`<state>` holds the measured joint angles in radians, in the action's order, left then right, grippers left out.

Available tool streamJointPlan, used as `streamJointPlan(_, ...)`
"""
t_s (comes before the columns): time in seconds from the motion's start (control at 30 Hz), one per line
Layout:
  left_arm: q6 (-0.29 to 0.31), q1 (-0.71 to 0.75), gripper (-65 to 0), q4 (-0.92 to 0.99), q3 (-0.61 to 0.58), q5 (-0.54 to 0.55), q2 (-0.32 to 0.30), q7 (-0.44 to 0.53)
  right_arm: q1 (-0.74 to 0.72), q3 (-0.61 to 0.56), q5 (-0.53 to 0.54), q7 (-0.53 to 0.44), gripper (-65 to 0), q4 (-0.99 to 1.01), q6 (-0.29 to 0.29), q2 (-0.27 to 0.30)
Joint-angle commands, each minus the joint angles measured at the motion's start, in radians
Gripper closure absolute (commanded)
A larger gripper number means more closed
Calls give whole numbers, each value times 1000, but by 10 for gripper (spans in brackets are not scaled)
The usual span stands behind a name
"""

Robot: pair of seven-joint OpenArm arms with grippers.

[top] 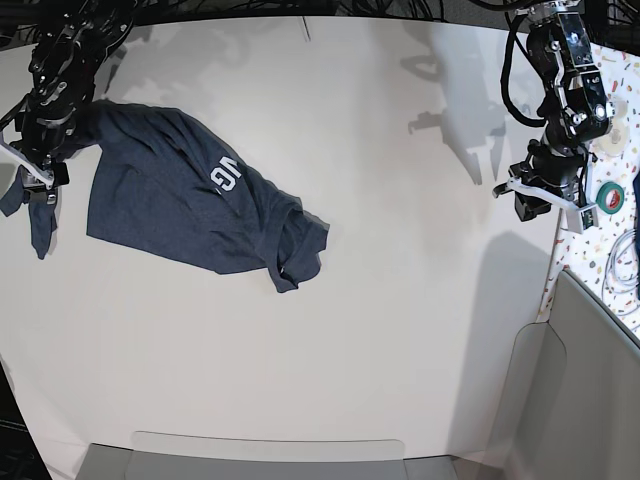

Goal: Layout the t-shirt on the table in an organized manner, then fold the t-shirt properly
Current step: 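Drag the shirt with the right gripper away from the left gripper, then release the shirt with the right gripper and regrasp its edge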

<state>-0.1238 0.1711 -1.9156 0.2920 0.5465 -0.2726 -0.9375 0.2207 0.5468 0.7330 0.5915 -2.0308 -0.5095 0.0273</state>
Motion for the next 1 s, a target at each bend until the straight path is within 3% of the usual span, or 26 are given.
streamJointPlan(0.0, 8, -6, -161, -14, -40, 4, -18, 18, 4, -32, 9, -17, -338, -21, 8, 24)
streamJointPlan(0.07, 72, -5, -159, -20, -132, 4, -53, 7, 9, -115, 10, -17, -338, -21, 28, 67)
streamJointPlan(0.17, 230, -11, -128, -22, -370, 4, -179, -31, 1, -279, 9, -17, -334, -21, 88, 147)
streamJointPlan(0.23, 283, -15, -95, -25, -506, 4, -235, -36, -19, -374, 7, -17, -282, -21, 96, 185)
streamJointPlan(0.37, 286, -104, -52, -95, -667, 2, -259, -50, -51, -499, -95, -15, 0, -17, 94, 237)
streamJointPlan(0.43, 286, -135, -50, -124, -696, 2, -256, -51, -65, -520, -197, 52, 0, -17, 94, 233)
streamJointPlan(0.6, 286, -166, -50, -135, -701, 2, -225, -70, -132, -512, -367, 377, 0, -17, 94, 158)
streamJointPlan(0.67, 286, -166, -50, -134, -701, 2, -219, -96, -169, -520, -427, 465, 0, -5, 99, 142)
streamJointPlan(0.77, 286, -164, -50, -138, -699, 2, -178, -105, -228, -549, -487, 500, 0, 48, 101, 135)
streamJointPlan(0.97, 286, -164, -50, -169, -698, 2, -121, -107, -407, -678, -504, 494, 0, 351, 101, 139)
